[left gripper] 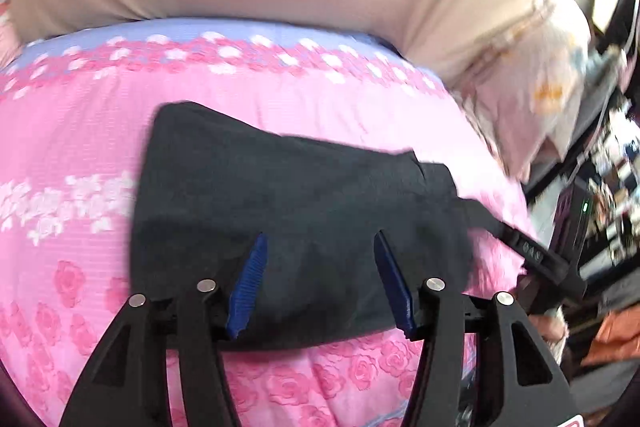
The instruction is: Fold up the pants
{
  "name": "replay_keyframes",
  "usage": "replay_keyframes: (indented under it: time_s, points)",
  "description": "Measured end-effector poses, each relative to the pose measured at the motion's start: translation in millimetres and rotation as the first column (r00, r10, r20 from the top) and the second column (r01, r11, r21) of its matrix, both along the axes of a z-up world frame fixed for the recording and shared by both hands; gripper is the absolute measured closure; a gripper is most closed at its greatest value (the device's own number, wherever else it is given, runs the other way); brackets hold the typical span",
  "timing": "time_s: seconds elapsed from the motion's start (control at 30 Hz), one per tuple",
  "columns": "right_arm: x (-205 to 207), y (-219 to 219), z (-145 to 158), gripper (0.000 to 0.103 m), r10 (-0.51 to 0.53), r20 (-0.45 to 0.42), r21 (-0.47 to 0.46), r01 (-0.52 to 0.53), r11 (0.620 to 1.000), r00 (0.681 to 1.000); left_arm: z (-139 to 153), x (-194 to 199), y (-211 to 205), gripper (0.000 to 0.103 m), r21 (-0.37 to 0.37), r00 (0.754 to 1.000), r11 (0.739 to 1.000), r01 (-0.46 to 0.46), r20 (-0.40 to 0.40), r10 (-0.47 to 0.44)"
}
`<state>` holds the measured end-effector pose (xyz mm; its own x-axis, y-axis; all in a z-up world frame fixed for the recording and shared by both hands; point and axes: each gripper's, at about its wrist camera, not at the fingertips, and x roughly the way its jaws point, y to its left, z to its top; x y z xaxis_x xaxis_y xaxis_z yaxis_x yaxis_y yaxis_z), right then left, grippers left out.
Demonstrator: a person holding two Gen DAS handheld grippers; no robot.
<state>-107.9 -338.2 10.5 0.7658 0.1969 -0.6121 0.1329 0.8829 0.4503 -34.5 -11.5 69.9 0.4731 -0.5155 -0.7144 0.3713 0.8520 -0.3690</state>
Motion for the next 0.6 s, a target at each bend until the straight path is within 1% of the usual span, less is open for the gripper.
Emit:
replay_keyframes:
  time_s: [0.07,0.1,0.13,0.2,0.23,0.27,0.3,0.37,0.43,0.5,0.53,0.6]
  points:
    - [3,-1,-2,0.028,0.006,-0.001,0.025,-0.006,1.000,1.000,9,-7,12,0.038,-0.012,0.999,0.999,-0.031,0.031,0.031]
    - [5,-1,-3,0.028,0.014,-0.003,0.040,-0.014,0.999,1.000,15,-8,21,0.035,-0.017,0.997,0.998,-0.058,0.054,0.059]
    - [7,-2,-4,0.028,0.026,-0.005,0.075,-0.025,0.997,1.000,19,-10,26,0.031,-0.018,0.995,0.997,-0.075,0.065,0.076]
    - [13,-5,-8,0.025,0.058,-0.020,0.135,-0.054,0.989,0.998,23,-6,43,0.031,-0.028,0.990,0.993,-0.118,0.078,0.120]
    - [20,-6,-9,0.024,0.078,-0.030,0.163,-0.072,0.984,0.997,21,-2,50,0.031,-0.036,0.988,0.990,-0.135,0.071,0.138]
    - [25,-8,-9,0.022,0.090,-0.037,0.175,-0.082,0.981,0.995,17,1,60,0.031,-0.048,0.985,0.986,-0.160,0.057,0.163]
    - [28,-10,-7,0.022,0.099,-0.042,0.185,-0.090,0.979,0.994,15,3,66,0.031,-0.053,0.983,0.983,-0.176,0.048,0.178]
    - [27,-21,2,0.022,0.079,-0.029,0.207,-0.072,0.976,0.996,9,6,78,0.031,-0.058,0.977,0.977,-0.207,0.028,0.209]
    - [21,-33,13,0.021,0.064,0.007,0.231,-0.064,0.971,0.998,2,5,90,0.031,-0.066,0.974,0.972,-0.226,0.014,0.227]
    - [21,-36,21,0.015,0.080,0.008,0.239,-0.080,0.968,0.997,-4,2,97,0.030,-0.067,0.972,0.970,-0.234,0.009,0.235]
    - [25,-34,21,0.014,0.094,-0.001,0.235,-0.091,0.968,0.996,-7,2,99,0.031,-0.068,0.971,0.969,-0.238,0.008,0.239]
    - [36,-21,15,0.014,0.115,-0.048,0.194,-0.104,0.975,0.992,-11,3,102,0.030,-0.070,0.970,0.967,-0.244,0.003,0.245]
